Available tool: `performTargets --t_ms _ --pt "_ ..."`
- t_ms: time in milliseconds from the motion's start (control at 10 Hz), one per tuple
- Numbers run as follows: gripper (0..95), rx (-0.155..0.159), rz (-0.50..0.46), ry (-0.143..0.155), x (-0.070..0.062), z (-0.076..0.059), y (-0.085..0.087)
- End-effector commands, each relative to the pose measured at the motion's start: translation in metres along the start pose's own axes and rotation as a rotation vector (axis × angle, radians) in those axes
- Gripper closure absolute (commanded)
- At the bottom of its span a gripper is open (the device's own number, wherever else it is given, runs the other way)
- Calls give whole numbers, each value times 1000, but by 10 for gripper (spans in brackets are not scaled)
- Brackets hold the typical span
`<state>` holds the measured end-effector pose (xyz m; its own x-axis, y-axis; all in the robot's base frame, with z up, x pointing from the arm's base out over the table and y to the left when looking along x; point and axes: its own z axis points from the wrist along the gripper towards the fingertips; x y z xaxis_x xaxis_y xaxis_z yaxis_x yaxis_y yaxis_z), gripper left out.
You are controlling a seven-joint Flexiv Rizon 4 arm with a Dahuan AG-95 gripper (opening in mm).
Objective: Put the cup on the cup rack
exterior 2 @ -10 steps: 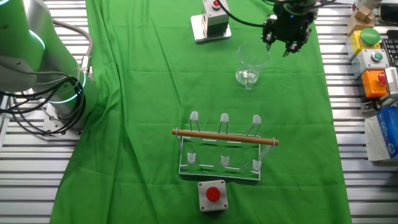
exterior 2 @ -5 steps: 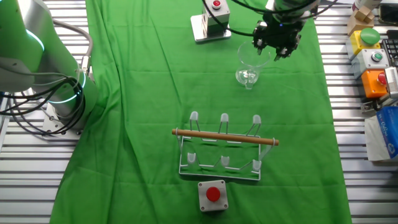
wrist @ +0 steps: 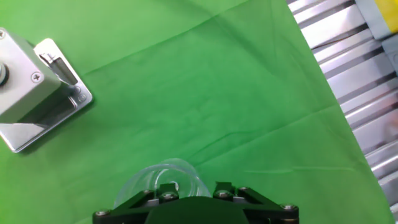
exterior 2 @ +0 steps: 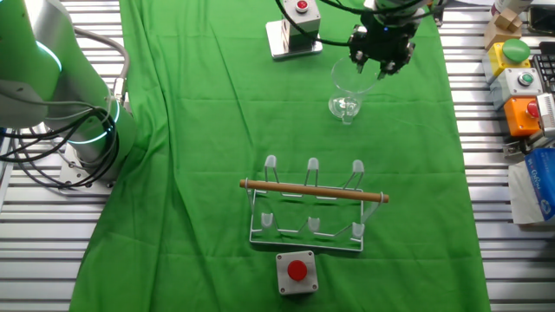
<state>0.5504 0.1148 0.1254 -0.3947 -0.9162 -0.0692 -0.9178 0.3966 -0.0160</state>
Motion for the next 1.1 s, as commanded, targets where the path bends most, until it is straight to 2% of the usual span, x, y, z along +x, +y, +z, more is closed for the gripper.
performTargets --t_ms 100,200,400,600,800,900,1000,1100 --pt "760 12 -17 -4 3 1 3" --pt "950 37 -39 -4 6 1 5" --pt "950 105 -113 15 7 -1 8" --pt "950 120 -110 36 6 -11 11" --pt "950 195 -184 51 7 -16 11" --pt "950 218 -209 52 8 -19 9" --pt "950 266 -258 51 9 -23 6" --pt "950 326 -321 58 10 -29 2"
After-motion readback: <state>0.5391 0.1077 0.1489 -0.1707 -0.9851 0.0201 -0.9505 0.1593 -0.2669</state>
